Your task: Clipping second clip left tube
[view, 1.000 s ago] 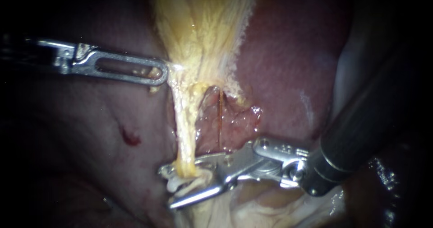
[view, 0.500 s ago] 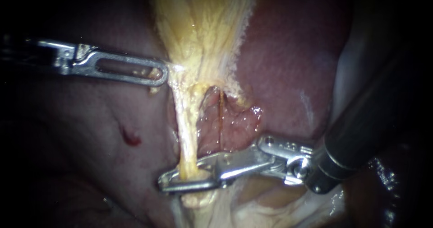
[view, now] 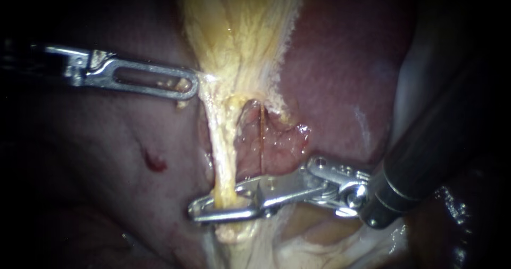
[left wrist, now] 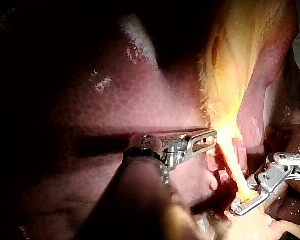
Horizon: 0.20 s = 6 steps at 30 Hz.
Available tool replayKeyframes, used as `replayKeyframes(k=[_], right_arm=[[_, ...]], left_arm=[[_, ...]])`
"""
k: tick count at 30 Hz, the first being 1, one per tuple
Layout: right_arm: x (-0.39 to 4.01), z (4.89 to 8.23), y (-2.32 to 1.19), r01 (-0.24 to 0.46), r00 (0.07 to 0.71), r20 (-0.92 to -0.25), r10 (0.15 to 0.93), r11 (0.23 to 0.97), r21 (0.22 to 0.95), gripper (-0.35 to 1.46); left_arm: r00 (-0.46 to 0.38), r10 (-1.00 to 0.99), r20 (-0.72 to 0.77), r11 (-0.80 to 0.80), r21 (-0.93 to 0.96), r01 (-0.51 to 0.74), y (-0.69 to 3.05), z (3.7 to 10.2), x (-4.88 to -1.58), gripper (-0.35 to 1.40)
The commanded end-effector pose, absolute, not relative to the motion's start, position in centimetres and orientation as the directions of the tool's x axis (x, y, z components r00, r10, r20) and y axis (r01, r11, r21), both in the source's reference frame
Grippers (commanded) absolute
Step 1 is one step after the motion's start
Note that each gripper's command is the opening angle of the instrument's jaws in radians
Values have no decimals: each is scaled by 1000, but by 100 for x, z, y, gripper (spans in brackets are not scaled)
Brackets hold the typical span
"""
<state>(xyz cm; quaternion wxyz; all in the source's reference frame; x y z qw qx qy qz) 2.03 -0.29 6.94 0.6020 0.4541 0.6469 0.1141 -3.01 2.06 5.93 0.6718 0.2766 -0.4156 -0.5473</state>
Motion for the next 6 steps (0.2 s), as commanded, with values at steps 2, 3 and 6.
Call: replayKeyframes(k=[2, 3, 6], right_arm=[[202, 694, -29, 450, 137, -675, 725, 562, 694, -35], [202, 694, -29, 450, 137, -675, 725, 562, 694, -35], [201, 695, -29, 450, 137, -675, 725, 562, 694, -35]], left_arm=[[55, -965, 256, 248, 827, 505, 206, 593, -301, -35], [55, -965, 256, 248, 827, 505, 206, 593, -301, -35], [55, -965, 256, 248, 827, 505, 206, 593, -301, -35]])
